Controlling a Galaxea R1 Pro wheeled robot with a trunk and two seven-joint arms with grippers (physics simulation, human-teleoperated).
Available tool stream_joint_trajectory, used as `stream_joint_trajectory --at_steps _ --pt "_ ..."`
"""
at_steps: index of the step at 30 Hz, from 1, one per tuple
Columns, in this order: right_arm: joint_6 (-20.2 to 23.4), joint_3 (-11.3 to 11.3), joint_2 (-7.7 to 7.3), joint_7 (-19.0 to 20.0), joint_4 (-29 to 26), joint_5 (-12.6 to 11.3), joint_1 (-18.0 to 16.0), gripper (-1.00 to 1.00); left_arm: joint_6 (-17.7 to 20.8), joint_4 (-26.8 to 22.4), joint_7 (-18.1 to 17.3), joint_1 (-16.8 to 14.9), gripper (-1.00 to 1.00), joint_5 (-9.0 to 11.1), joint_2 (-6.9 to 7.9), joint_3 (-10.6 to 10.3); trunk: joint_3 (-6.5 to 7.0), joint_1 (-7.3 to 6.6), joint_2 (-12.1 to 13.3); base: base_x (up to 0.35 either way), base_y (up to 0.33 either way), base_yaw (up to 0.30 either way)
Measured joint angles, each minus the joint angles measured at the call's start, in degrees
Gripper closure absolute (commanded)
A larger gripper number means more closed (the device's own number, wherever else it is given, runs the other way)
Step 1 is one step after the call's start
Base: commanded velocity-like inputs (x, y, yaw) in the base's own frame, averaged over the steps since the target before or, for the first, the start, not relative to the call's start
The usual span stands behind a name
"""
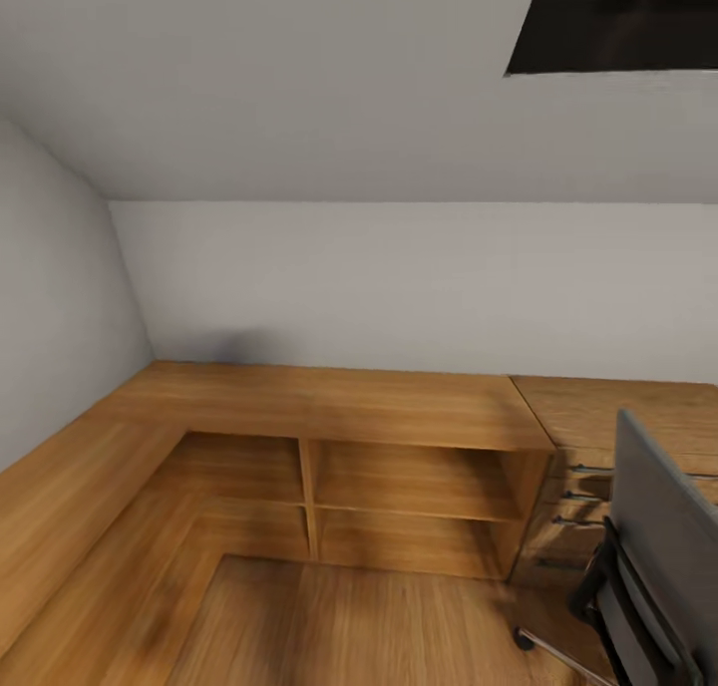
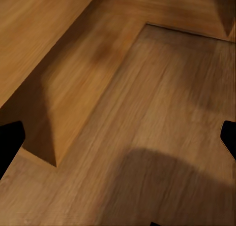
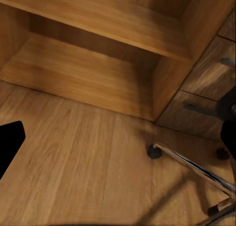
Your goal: In the bedroom, organize the workspace by keeping the computer under the desk, ensuring the monitor is on the desk, placing the keyboard on the desk next to the monitor, placing the mouse on the desk next to the keyboard, moving the folder from the swivel chair onto the desk next to the mouse, stacking the notebook on top of the folder with the pen on top of the notebook, and positioning the swivel chair next to the desk.
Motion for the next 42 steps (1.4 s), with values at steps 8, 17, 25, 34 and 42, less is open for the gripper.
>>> stream_joint_trajectory --at_steps 8,17,25,34,42 --pt "0.00 0.04 0.05 0.00 0.00 0.19 0.00 -1.00 -0.01 -0.07 0.03 0.00 -1.00 -0.01 0.06 -0.10 0.26 0.00 0.00 0.000 0.000 -0.280" --pt "0.00 0.00 0.00 0.00 0.00 0.26 0.00 -1.00 -0.01 -0.07 0.00 0.00 -1.00 0.09 0.34 0.04 0.56 0.00 0.00 0.003 0.001 -0.280" --pt "0.01 0.03 0.00 0.51 -0.01 0.26 0.00 -1.00 0.11 -0.07 0.04 0.00 -1.00 0.14 0.35 0.08 0.83 -0.03 0.00 0.218 0.070 -0.280" --pt "0.02 0.17 0.21 0.76 0.00 0.20 -0.01 -1.00 0.20 -0.08 0.08 0.01 -1.00 0.16 0.30 0.10 1.06 -0.03 0.00 0.314 0.097 -0.160" --pt "0.03 0.14 1.41 0.92 -0.01 0.09 0.00 -1.00 0.20 -0.07 0.09 0.00 -1.00 0.16 0.35 0.17 0.94 -0.03 0.00 0.275 0.150 -0.096"
